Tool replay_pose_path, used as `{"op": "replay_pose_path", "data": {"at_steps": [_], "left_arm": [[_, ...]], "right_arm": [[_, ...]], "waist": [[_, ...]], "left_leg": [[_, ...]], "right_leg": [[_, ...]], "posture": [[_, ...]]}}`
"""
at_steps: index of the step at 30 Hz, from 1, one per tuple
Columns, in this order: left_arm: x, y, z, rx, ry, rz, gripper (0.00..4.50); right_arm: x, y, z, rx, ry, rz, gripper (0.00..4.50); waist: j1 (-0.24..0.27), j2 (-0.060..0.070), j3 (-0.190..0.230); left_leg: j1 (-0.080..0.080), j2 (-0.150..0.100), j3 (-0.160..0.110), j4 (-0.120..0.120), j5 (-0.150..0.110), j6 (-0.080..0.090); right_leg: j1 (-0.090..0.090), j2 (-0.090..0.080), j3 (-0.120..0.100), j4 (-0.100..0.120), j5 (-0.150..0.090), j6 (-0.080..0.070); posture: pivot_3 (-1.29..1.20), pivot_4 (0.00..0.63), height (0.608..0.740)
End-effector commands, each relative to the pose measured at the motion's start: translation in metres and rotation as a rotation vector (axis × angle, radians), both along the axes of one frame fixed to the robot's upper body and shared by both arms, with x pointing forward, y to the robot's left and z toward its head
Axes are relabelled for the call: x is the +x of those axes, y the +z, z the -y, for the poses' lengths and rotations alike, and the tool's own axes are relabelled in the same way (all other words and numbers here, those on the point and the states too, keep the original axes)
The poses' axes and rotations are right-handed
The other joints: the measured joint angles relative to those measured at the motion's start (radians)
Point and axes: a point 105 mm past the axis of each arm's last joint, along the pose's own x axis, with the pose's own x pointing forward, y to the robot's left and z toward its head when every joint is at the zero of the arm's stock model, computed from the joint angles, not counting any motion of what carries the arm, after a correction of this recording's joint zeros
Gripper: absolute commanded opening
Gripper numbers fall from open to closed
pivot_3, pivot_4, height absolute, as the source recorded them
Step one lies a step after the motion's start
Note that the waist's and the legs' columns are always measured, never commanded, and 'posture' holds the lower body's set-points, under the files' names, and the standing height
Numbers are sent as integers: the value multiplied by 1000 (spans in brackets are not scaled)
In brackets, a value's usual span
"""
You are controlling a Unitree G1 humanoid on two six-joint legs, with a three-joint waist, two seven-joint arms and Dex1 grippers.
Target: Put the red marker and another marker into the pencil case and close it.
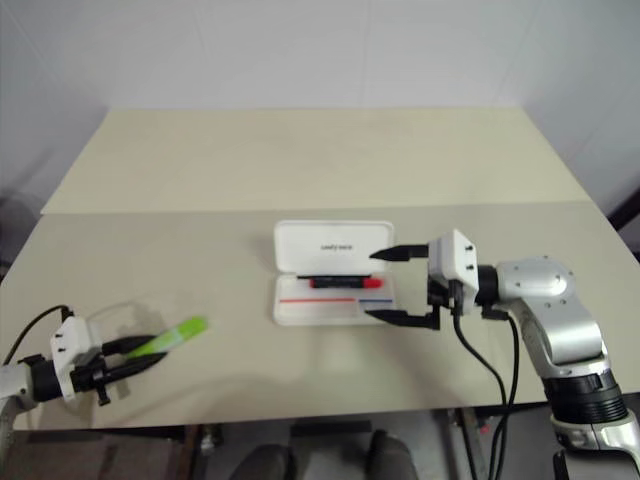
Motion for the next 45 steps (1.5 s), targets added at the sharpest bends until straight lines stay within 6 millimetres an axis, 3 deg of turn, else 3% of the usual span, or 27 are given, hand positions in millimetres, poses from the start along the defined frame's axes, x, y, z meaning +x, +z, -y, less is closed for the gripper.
{"op": "replay_pose_path", "data": {"at_steps": [1,6,14,30,38,45], "left_arm": [[10,27,17,-27,-53,92,1120],[22,64,51,-50,-167,189,1120],[38,84,92,42,-317,244,1120],[72,57,178,34,-458,213,1120],[72,48,196,25,-536,171,1120],[69,45,198,20,-563,155,1120]], "right_arm": [[-3,12,2,8,-2,57,4500],[-2,9,2,9,-10,49,4500],[-3,7,3,13,-29,44,4500],[-20,6,12,25,-139,54,4500],[-26,6,14,34,-191,61,4500],[-29,5,13,41,-211,63,4500]], "waist": [[-6,-2,-1],[-7,-1,0],[-4,-1,1],[3,-2,0],[1,-2,0],[1,-2,0]], "left_leg": [[0,0,0,0,0,1],[0,0,2,0,-3,2],[0,3,8,0,-5,1],[0,4,13,8,-6,2],[-1,5,13,11,-6,2],[-1,5,13,12,-6,3]], "right_leg": [[-1,0,-1,0,0,0],[-2,0,-5,0,0,0],[-2,0,-14,-3,0,0],[0,0,-14,-3,0,0],[0,0,-14,-3,1,0],[0,0,-14,-3,2,0]], "posture": [[0,150,740],[0,150,740],[0,150,740],[0,150,740],[0,150,740],[0,150,740]]}}
